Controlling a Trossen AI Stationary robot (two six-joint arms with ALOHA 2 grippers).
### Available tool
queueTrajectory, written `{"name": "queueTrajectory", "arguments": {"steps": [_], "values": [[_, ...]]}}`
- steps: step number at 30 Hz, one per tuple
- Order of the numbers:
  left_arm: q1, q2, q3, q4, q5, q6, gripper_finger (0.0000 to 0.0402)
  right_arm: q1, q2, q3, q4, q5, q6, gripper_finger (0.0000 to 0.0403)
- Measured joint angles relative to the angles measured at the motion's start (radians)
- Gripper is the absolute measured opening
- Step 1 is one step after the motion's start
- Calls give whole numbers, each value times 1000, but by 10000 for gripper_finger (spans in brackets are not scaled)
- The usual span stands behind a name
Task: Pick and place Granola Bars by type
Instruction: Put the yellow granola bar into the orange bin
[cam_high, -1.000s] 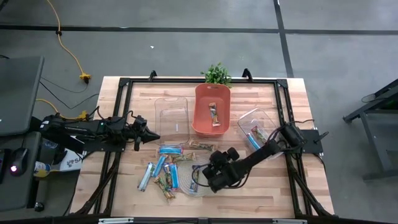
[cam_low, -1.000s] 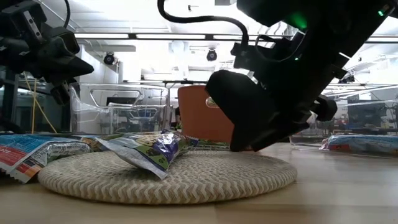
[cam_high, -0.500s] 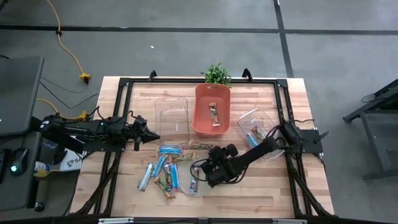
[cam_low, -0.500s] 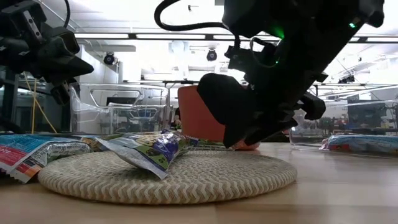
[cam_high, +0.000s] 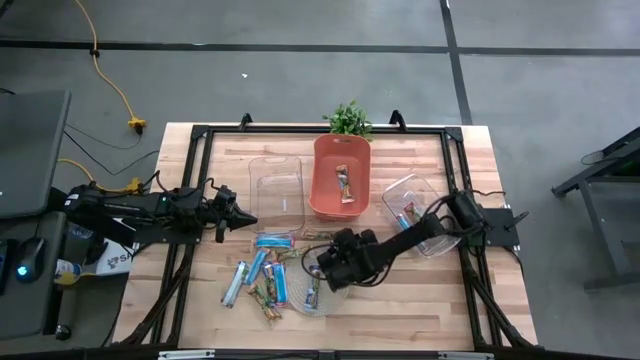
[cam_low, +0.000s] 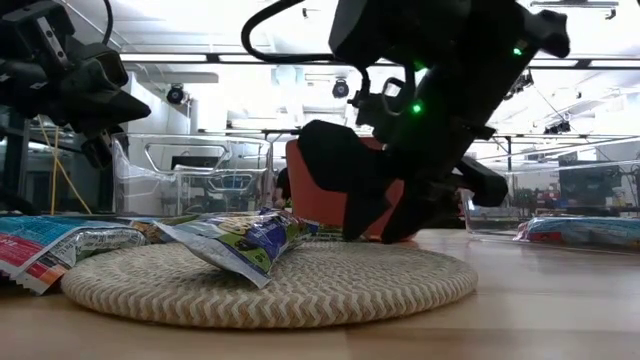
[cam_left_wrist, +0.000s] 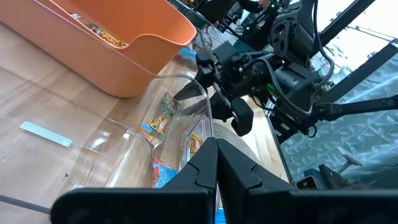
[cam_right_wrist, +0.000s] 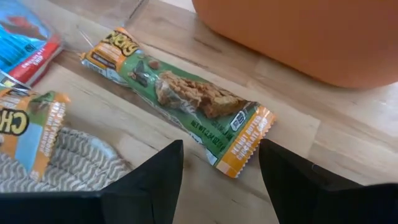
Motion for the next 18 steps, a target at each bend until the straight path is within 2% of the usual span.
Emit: {"name": "queueTrajectory", "arguments": {"steps": [3,12,18], "values": [[0,0,0,0,0,-1,1,3,0,0,26,-2,-19,194],[0,0,0,0,0,-3,1,38,0,1,36,26,-246,194],[0,0,0,1,4,-3,1,29,0,2,55,57,-478,194]]}}
